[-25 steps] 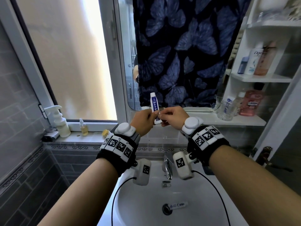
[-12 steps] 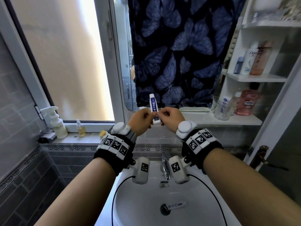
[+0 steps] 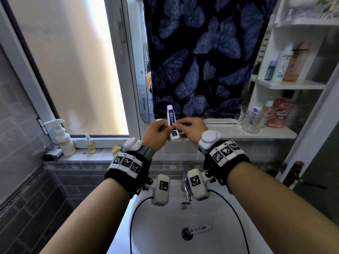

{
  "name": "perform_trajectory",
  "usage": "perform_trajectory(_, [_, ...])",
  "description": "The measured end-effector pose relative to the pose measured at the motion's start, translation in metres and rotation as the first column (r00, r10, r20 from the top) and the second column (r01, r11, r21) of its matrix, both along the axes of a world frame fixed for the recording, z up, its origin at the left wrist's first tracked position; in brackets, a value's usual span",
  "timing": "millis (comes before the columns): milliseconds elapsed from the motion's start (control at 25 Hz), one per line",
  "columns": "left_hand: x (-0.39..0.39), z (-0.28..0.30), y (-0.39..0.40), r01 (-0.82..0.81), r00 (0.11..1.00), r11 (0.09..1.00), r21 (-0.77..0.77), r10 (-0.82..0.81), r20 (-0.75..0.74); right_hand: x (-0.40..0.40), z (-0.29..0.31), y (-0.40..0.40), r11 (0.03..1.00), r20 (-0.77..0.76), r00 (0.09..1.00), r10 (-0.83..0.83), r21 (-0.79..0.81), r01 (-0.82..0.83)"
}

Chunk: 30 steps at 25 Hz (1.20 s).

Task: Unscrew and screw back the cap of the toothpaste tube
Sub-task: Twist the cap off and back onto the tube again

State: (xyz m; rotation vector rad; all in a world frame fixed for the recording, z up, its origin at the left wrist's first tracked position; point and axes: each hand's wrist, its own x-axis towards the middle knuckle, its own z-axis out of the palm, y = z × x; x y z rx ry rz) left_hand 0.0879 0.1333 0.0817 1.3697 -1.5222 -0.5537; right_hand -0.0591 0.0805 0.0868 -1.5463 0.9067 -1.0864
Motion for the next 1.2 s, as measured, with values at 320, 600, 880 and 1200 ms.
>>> perform_trajectory(320, [0.006,0.013,-0.003,0.023,0.994,0.999,0.036,-0.019,-0.110,0.000,0.002,0.004,0.997,-0.090,0.996,0.009,-0.080,-0.016])
perform_trajectory(600, [0.004,0.014,-0.013,-0.041,0.994,0.999,-0.003,0.041,0.100,0.003,0.008,0.004,0.980,-0.152,0.984,-0.092,-0.190,0.062])
perform_trajectory(880, [0.009,0.007,-0.014,0.038,0.996,0.995,-0.094,-0.030,0.084,-0.001,0.000,0.001,0.996,-0.019,1.000,-0.008,-0.086,0.007])
perform_trajectory(1200, [0.011,0.007,-0.014,0.007,0.998,0.996,-0.087,-0.013,-0.062,0.012,0.005,-0.007,0.999,0.045,0.998,0.039,0.023,-0.040])
